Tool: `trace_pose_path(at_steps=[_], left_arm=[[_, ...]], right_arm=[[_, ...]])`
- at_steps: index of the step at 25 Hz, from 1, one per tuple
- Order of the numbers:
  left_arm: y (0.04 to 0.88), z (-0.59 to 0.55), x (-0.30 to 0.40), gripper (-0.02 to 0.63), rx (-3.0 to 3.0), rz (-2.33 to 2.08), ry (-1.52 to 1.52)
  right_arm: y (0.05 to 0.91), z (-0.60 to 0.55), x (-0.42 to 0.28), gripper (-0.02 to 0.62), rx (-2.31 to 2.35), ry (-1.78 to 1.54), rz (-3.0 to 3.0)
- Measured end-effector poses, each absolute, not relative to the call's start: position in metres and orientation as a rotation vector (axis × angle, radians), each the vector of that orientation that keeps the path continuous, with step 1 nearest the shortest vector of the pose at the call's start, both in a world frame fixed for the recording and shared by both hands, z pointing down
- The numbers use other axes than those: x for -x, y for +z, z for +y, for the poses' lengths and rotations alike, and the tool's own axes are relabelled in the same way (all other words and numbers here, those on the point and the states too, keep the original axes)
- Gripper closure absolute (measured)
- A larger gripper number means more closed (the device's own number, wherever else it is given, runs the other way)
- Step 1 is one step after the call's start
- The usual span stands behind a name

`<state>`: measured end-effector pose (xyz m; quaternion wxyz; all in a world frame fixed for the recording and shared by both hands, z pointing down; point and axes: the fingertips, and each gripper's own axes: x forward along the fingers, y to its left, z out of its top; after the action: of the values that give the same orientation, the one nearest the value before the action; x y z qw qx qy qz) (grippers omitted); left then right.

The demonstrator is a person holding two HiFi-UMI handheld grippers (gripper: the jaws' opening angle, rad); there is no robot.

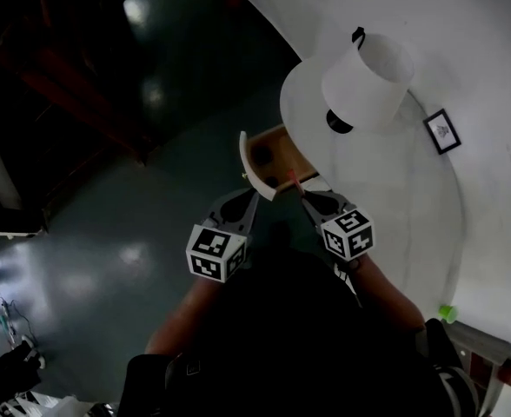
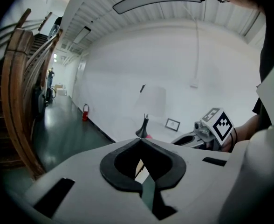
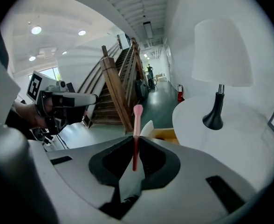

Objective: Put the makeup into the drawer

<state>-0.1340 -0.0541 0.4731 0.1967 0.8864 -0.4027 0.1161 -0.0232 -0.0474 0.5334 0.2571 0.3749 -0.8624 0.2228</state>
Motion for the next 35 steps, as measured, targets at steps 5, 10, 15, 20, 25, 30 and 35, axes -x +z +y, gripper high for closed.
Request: trace_pose_path(at_steps=[5,10,15,20,25,30,35], left_arm=[[0.469,-0.08,0.138,0.595,-2.452,-1.191,0.351],[0.475,-0.101,0.131,0.595,-2.423,-1.213,0.401],[0.491,-0.116,0.126,0.595,-2.421,-1.219,0.437],[0.513,-0.13,0.132,0.595,-2.387,-1.191,0.433],[0.539,-0.14,0.145,0.595,-2.422,-1.164,0.47],[0.574,-0.149,0.151,0.595,-2.385,-1.148,0.457],[0.598,-0.164,0.152,0.595,-2.384,-1.115,0.451]], right_arm=[[0.541,-0.078,0.024,0.549,-0.994,0.629,-2.356],[0.553,-0.103,0.022,0.549,-0.962,0.681,-2.365],[0.574,-0.12,0.02,0.549,-0.904,0.707,-2.348],[0.601,-0.14,0.023,0.549,-0.906,0.723,-2.298],[0.644,-0.148,0.031,0.549,-0.941,0.775,-2.222],[0.686,-0.144,0.042,0.549,-0.937,0.82,-2.168],[0.725,-0.154,0.057,0.549,-0.926,0.853,-2.12]])
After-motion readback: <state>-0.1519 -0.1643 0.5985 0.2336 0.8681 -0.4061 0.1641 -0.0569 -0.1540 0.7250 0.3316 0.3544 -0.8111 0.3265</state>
